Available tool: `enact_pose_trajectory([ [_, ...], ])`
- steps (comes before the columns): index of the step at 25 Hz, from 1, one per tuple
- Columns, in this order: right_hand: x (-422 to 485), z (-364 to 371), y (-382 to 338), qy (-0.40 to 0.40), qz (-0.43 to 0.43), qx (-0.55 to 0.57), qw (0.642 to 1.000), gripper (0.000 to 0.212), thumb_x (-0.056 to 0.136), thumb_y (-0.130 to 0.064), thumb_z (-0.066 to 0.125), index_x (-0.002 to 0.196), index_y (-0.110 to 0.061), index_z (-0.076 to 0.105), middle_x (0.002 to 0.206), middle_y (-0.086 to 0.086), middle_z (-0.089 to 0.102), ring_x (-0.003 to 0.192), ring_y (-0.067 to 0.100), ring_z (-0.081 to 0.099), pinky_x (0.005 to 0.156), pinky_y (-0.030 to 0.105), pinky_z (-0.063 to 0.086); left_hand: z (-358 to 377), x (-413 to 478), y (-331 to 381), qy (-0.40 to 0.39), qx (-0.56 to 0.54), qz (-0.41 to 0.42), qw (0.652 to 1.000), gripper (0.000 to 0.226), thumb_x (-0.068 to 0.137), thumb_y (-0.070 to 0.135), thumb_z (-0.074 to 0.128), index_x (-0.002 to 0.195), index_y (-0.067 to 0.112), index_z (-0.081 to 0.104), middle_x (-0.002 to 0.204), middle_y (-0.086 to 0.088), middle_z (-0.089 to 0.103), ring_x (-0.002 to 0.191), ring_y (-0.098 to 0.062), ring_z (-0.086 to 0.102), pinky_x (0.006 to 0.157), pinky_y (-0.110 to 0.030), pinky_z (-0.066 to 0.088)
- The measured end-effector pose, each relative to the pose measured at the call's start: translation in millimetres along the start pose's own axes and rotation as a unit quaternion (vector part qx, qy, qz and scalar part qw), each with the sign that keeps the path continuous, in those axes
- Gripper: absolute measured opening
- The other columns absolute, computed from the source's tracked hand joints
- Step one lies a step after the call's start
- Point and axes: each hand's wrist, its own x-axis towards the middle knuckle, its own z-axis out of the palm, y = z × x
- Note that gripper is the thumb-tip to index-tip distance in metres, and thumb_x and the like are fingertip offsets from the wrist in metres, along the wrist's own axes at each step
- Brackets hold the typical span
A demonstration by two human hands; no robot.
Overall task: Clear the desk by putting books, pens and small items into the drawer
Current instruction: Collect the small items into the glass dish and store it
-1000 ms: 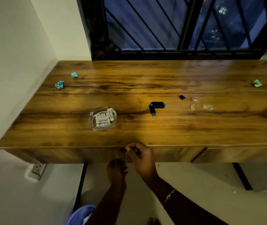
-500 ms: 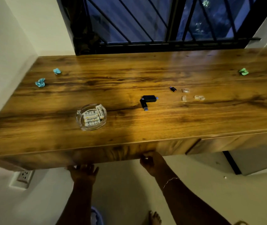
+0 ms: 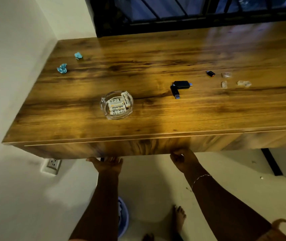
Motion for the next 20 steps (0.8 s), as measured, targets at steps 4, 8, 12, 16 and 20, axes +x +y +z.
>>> enact_pose_trajectory([
  [4,-16.0,-11.7,13.5,0.008,-0.001,0.008,1.000,0.022,0.084,0.011,0.037,0.072,-0.004,0.047,0.075,0.010,0.049,0.073,0.022,0.052,0.058,0.021,0.054,-17.6,-11.9,-4.6,0.017,-0.009,-0.005,1.000,0.099,0.074,0.083,0.029,0.141,0.010,0.033,0.145,-0.014,0.039,0.132,-0.032,0.038,0.108,-0.045,0.029],
  [8,-37.2,-29.4,28.5,0.035,0.009,0.007,0.999,0.022,0.084,0.011,0.037,0.071,-0.003,0.047,0.076,0.011,0.051,0.074,0.022,0.052,0.063,0.023,0.052,-40.6,-34.5,-6.7,0.024,-0.012,-0.013,1.000,0.096,0.076,0.082,0.029,0.140,0.010,0.036,0.142,-0.015,0.043,0.127,-0.032,0.042,0.105,-0.044,0.033],
  [12,-58.7,-52.0,46.6,0.048,0.016,0.003,0.999,0.019,0.084,0.011,0.038,0.074,-0.002,0.048,0.077,0.013,0.051,0.076,0.024,0.053,0.069,0.028,0.046,-65.5,-60.2,-10.9,0.034,-0.019,-0.016,0.999,0.090,0.078,0.080,0.028,0.137,0.013,0.042,0.139,-0.015,0.047,0.120,-0.032,0.049,0.092,-0.044,0.039],
  [16,-78.0,-75.0,61.3,0.050,0.039,0.002,0.998,0.019,0.084,0.011,0.038,0.081,-0.002,0.051,0.084,0.014,0.055,0.079,0.025,0.055,0.062,0.028,0.053,-82.6,-93.2,-16.2,0.048,-0.035,-0.017,0.998,0.087,0.082,0.077,0.024,0.139,0.014,0.039,0.141,-0.015,0.044,0.129,-0.033,0.044,0.101,-0.046,0.037],
  [20,-100.9,-93.7,73.1,0.034,0.049,0.001,0.998,0.021,0.085,0.013,0.036,0.083,-0.001,0.052,0.092,0.017,0.055,0.085,0.029,0.054,0.079,0.033,0.051,-106.2,-115.8,-20.5,0.069,-0.038,-0.017,0.997,0.088,0.082,0.078,0.020,0.140,0.014,0.038,0.142,-0.015,0.044,0.128,-0.034,0.045,0.096,-0.046,0.040],
])
